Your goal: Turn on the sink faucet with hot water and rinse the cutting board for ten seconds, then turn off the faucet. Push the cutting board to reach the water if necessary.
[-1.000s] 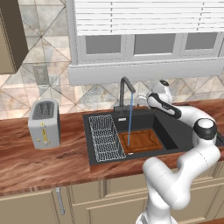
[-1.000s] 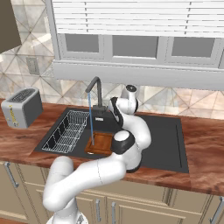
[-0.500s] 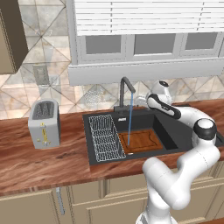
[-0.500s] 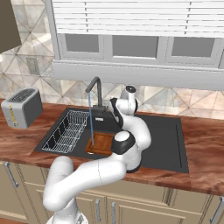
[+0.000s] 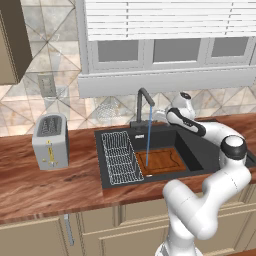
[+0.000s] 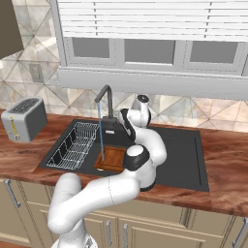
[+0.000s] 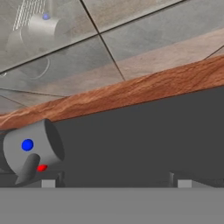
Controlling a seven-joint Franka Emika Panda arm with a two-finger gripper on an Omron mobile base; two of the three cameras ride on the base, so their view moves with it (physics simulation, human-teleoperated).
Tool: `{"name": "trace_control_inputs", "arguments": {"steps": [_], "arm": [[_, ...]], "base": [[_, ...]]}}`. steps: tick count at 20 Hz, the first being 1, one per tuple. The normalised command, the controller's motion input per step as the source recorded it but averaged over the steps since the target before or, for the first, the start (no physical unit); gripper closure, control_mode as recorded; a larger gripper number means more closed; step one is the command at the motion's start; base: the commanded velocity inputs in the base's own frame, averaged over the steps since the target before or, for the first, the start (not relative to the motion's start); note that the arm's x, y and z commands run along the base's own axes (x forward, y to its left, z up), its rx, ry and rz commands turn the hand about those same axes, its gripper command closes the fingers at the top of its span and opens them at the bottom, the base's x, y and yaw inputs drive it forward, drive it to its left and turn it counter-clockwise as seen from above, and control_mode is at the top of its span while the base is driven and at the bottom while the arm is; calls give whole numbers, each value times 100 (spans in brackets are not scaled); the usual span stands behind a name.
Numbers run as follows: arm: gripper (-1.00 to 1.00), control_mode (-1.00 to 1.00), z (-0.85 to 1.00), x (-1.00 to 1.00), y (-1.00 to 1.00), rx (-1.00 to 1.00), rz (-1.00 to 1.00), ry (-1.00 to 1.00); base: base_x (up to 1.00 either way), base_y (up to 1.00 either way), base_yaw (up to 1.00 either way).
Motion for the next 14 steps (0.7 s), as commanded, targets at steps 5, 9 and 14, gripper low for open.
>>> {"name": "trace_control_inputs", "arguments": {"steps": [5,9,14], "arm": [[-100,-100,-1,0,12,0,0,0],[-100,-100,-6,0,20,0,0,0],[-100,-100,-11,0,26,0,0,1]], "base": [[0,0,0],[0,0,0],[0,0,0]]}}
